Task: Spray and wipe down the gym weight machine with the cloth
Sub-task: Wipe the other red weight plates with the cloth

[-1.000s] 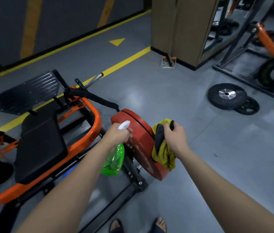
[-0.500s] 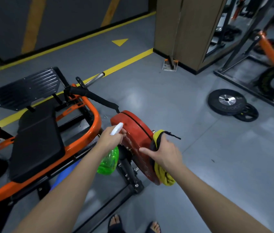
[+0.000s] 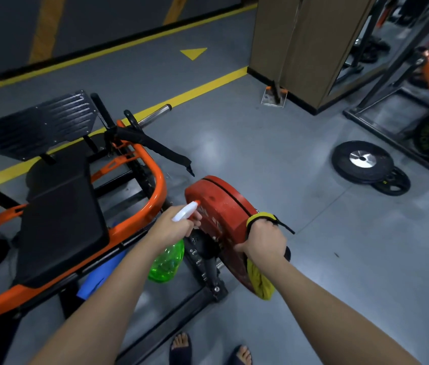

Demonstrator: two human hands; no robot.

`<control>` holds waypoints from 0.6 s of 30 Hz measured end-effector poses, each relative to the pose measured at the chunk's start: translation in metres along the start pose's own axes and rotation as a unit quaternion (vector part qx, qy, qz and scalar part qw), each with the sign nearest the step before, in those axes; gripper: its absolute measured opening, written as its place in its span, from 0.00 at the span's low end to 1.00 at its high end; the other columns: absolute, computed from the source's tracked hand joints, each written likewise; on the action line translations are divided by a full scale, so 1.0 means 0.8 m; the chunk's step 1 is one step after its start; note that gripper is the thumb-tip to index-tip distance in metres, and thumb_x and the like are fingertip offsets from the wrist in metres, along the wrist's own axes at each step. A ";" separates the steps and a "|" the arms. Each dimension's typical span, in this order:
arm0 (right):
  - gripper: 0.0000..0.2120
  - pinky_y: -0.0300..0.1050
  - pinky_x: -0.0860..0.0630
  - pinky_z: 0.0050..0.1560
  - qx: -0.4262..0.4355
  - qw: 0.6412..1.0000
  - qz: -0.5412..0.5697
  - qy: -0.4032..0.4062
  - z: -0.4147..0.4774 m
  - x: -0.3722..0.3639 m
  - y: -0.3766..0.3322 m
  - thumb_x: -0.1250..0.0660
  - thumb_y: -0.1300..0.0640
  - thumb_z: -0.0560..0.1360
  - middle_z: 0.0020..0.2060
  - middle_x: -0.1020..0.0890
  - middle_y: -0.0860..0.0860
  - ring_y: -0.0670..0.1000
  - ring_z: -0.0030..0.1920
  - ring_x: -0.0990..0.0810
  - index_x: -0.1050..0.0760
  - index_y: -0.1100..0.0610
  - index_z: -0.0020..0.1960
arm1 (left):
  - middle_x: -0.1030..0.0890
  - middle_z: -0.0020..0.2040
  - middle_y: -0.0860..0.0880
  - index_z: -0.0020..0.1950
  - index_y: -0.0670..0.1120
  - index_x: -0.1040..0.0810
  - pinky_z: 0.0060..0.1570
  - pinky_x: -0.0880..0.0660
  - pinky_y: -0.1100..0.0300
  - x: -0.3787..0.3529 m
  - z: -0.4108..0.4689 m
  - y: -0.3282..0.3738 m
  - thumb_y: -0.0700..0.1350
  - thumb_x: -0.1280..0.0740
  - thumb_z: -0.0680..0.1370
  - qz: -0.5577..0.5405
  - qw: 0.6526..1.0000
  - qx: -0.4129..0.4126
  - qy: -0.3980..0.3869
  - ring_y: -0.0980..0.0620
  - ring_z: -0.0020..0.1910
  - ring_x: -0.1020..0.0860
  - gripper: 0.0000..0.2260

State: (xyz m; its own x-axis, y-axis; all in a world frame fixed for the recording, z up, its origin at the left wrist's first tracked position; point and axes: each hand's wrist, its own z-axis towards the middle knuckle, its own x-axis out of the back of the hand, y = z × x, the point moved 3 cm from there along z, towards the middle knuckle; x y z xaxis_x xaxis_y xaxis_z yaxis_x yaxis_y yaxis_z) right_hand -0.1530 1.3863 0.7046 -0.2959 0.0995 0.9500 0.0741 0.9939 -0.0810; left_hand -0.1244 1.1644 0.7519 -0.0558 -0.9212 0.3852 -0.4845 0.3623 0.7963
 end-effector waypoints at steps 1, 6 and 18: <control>0.33 0.46 0.20 0.41 -0.004 1.000 -0.001 -0.010 0.007 0.003 -0.006 0.18 0.34 0.60 0.45 0.19 0.51 0.54 0.47 0.17 0.25 0.57 0.50 | 0.14 0.45 0.43 0.47 0.41 0.18 0.39 0.26 0.64 0.002 -0.001 0.000 0.29 0.40 0.68 -0.003 1.000 -0.006 -0.006 0.59 0.41 0.17 0.15; 0.13 0.45 0.29 0.36 0.023 1.000 -0.010 0.005 0.041 0.023 -0.048 0.21 0.52 0.69 0.46 0.16 0.51 0.56 0.47 0.16 0.25 0.53 0.41 | 0.14 0.44 0.48 0.44 0.48 0.18 0.48 0.25 0.54 0.008 -0.006 -0.004 0.37 0.38 0.60 -0.018 0.999 -0.029 -0.007 0.47 0.51 0.16 0.17; 0.16 0.48 0.27 0.45 -0.093 0.963 0.252 0.029 0.003 0.060 0.097 0.27 0.45 0.69 0.49 0.17 0.56 0.61 0.52 0.18 0.26 0.52 0.50 | 0.14 0.40 0.47 0.36 0.48 0.19 0.50 0.22 0.52 -0.024 -0.029 0.013 0.41 0.38 0.58 0.059 0.998 -0.010 -0.028 0.46 0.47 0.16 0.11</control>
State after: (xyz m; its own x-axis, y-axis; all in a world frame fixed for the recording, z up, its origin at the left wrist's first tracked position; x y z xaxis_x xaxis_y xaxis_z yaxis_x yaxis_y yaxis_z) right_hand -0.1637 1.4685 0.7432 -0.1235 0.5586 0.8202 0.3654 0.7940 -0.4858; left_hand -0.1083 1.1892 0.7638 -0.1611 -0.8779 0.4509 -0.4544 0.4715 0.7557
